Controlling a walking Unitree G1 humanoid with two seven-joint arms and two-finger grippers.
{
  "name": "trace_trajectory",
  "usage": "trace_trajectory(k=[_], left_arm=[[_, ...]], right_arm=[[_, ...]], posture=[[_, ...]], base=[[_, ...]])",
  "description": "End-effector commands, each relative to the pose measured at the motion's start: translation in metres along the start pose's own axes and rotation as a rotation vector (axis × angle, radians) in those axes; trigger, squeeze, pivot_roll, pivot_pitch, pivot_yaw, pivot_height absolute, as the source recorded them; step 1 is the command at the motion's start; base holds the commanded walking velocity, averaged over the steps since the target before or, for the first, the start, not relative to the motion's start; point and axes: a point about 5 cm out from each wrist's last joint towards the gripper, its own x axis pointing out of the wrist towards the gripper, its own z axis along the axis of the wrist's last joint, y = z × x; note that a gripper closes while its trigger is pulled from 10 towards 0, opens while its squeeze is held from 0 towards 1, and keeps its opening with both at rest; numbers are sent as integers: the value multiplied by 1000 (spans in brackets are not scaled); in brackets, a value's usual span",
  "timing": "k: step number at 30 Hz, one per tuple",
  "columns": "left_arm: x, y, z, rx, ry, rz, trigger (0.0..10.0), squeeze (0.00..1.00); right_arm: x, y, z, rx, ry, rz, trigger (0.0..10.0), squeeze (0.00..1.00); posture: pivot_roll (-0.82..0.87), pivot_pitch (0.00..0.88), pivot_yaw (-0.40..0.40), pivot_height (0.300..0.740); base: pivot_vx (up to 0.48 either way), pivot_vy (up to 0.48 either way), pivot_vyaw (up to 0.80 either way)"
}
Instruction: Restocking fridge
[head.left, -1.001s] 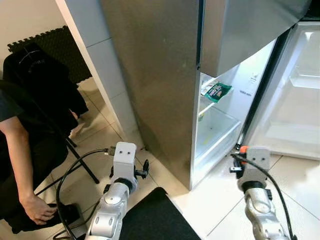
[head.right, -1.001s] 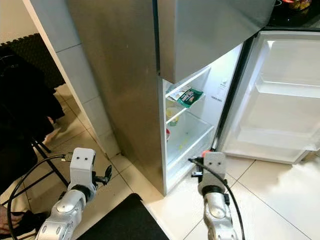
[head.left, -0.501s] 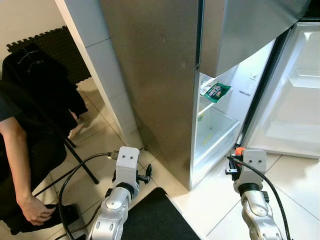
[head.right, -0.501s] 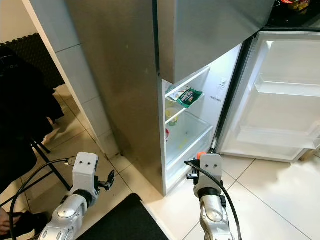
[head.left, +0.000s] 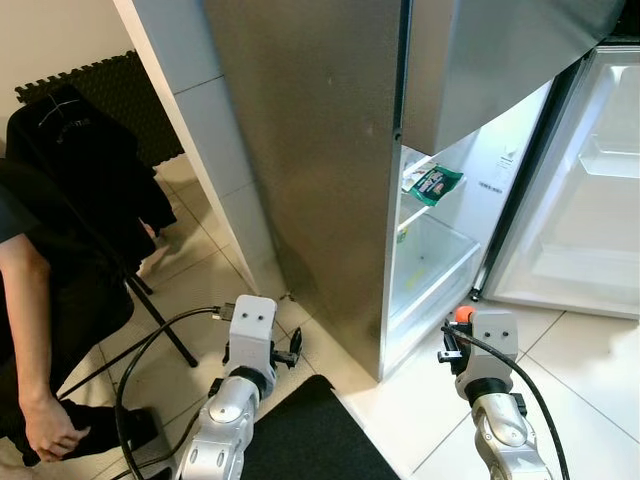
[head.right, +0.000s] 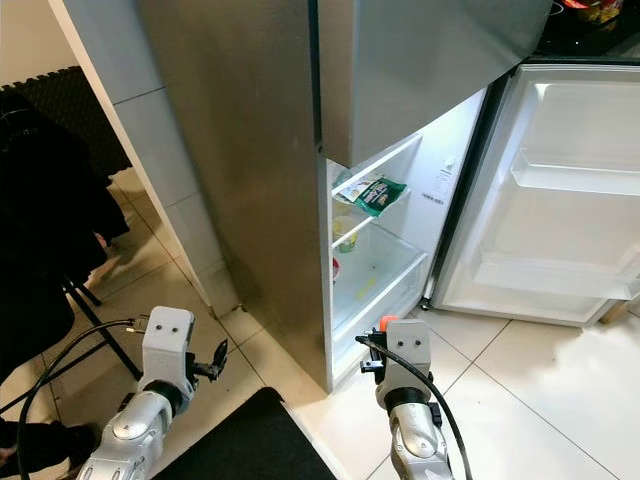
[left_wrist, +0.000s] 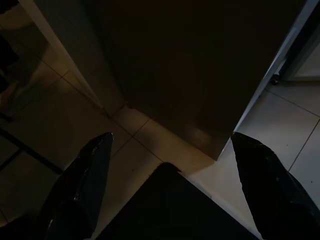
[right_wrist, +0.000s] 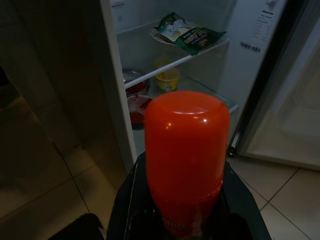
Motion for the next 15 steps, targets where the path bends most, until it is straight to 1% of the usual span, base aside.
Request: trace_trajectory(k=[1, 5, 6, 15], left_arm=[[-3, 10, -11, 27, 36, 24, 10000, 0], [-2, 8, -11, 28, 29, 13, 10000, 0], [-2, 8, -10, 27, 27, 11, 10000, 0], [-2, 7, -10, 20, 23, 12, 10000, 0]], right_arm=[[-1, 3, 0, -2, 5, 14, 10000, 0], [-2, 2, 0, -4, 7, 13, 10000, 0], [-2, 2, 0, -5, 8, 13, 10000, 0], [-1, 0, 0, -9, 11, 10, 10000, 0]], posture=[[-100, 189, 86, 740], [-102, 189, 85, 740], [-102, 189, 85, 740], [-103, 190, 85, 740]], base=[[0, 0, 0], [0, 0, 0], [0, -244, 0], [0, -362, 0]])
